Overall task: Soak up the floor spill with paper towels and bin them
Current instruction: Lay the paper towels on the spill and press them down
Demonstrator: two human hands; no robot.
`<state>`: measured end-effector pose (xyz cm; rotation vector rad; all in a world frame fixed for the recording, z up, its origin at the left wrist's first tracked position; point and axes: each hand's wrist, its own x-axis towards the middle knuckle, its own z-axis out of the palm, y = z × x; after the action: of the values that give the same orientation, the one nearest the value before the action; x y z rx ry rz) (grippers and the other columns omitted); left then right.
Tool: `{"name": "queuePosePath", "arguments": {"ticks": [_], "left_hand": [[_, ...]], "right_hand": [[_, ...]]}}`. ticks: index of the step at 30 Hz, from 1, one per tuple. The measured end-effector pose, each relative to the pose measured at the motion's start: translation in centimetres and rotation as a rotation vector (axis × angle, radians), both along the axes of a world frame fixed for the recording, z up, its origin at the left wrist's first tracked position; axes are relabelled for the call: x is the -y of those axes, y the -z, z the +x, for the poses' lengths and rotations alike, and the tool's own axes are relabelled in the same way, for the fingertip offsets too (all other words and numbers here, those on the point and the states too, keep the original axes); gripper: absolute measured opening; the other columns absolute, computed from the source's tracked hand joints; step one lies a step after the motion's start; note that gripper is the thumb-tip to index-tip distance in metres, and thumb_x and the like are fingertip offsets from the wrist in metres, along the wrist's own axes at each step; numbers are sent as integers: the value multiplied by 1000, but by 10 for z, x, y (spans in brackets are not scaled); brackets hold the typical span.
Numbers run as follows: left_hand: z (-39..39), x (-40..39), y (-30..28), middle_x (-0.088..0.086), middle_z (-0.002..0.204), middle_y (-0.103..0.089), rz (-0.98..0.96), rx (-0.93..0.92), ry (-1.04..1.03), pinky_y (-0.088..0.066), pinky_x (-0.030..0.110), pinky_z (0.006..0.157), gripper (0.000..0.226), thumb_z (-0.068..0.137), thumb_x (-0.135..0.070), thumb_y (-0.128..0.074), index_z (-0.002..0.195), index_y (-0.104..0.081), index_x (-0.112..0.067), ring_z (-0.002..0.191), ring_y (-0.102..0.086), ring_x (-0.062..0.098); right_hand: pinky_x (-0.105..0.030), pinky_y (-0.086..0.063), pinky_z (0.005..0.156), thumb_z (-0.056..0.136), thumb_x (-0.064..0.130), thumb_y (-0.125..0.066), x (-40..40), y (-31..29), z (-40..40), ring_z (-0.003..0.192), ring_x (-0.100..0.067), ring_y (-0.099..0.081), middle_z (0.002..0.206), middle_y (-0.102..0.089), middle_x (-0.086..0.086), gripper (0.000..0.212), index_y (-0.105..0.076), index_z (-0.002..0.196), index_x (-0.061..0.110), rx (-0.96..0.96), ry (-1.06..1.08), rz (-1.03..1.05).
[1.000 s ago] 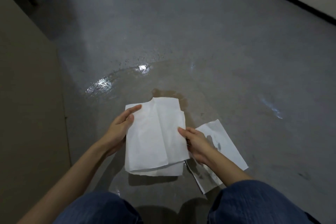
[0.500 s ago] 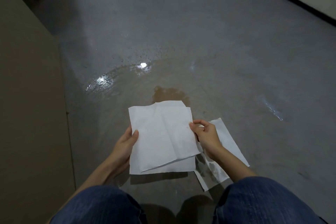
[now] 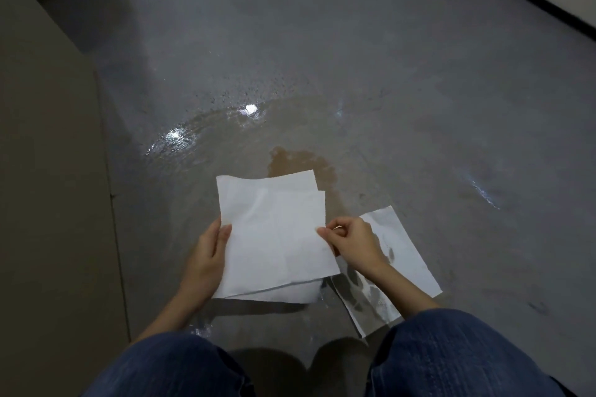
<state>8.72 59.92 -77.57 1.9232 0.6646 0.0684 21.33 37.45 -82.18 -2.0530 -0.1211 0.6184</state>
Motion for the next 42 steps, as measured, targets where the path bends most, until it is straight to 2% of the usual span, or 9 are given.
{"name": "queuePosePath", "arguments": {"ticks": [5,11,18,23,27,31,35,39,42], "left_hand": [[-3,-22,6,5,125,-60,101,-15,-73,-50,40,93,48,98,-30,-46,142,-43,-12,106,-60,21],[-30,-72,-4,23,78,-67,446,-111,-227,-39,34,58,34,97,-26,-51,104,-68,3,71,-62,34],[-38,-93,-20,20,63,-58,566,-149,-299,-38,42,58,38,100,-19,-46,81,-65,9,60,-53,33],[-36,-87,-24,28,70,-63,600,-99,-280,-34,36,59,37,100,-18,-45,90,-68,9,62,-50,27],[-35,-87,-22,19,58,-55,582,-82,-277,-33,36,56,39,100,-21,-45,86,-68,8,59,-52,31],[-34,-88,-25,21,63,-57,387,-59,-299,-37,37,56,49,100,-28,-45,75,-59,11,61,-53,28],[-27,-75,-29,14,71,-59,-59,17,-439,-41,28,55,40,98,-28,-49,77,-59,4,64,-54,22],[-21,-66,-26,-2,58,-70,-316,68,-495,-53,20,53,31,97,-30,-52,78,-62,-6,50,-64,7],[-13,-58,-26,-2,55,-70,-384,87,-477,-51,16,45,32,98,-28,-50,79,-61,-5,47,-65,6]], "right_hand": [[-20,-52,61,90,34,-65,-18,9,3,63,-11,-64,69,-68,0,25,-70,77,13,117,-42,-98],[-6,-37,50,91,28,-66,-16,25,7,60,-1,-56,67,-63,5,18,-65,77,17,161,-32,-126],[-11,-38,55,92,25,-65,3,46,8,63,-7,-56,71,-62,2,18,-66,82,10,258,51,-238],[-30,-46,92,88,30,-69,2,52,6,114,-22,-54,134,-53,-7,52,-50,134,13,582,-55,-450],[-46,-16,118,98,50,-40,-17,69,2,148,-25,-16,162,-14,-4,67,-21,153,17,814,-530,-491],[-53,9,118,99,61,-18,-19,101,-13,149,-23,13,158,22,3,71,5,155,24,614,-711,-655],[-46,13,118,93,68,-16,-27,78,-18,148,-20,17,161,18,3,77,3,155,26,564,-538,-487],[-29,-44,101,74,84,-38,-52,28,-32,118,-17,-57,134,-58,-3,87,-51,132,21,-250,-221,211],[-41,-42,105,80,73,-47,-57,6,-32,121,-29,-55,134,-57,-10,78,-48,135,18,-817,-86,470]]}}
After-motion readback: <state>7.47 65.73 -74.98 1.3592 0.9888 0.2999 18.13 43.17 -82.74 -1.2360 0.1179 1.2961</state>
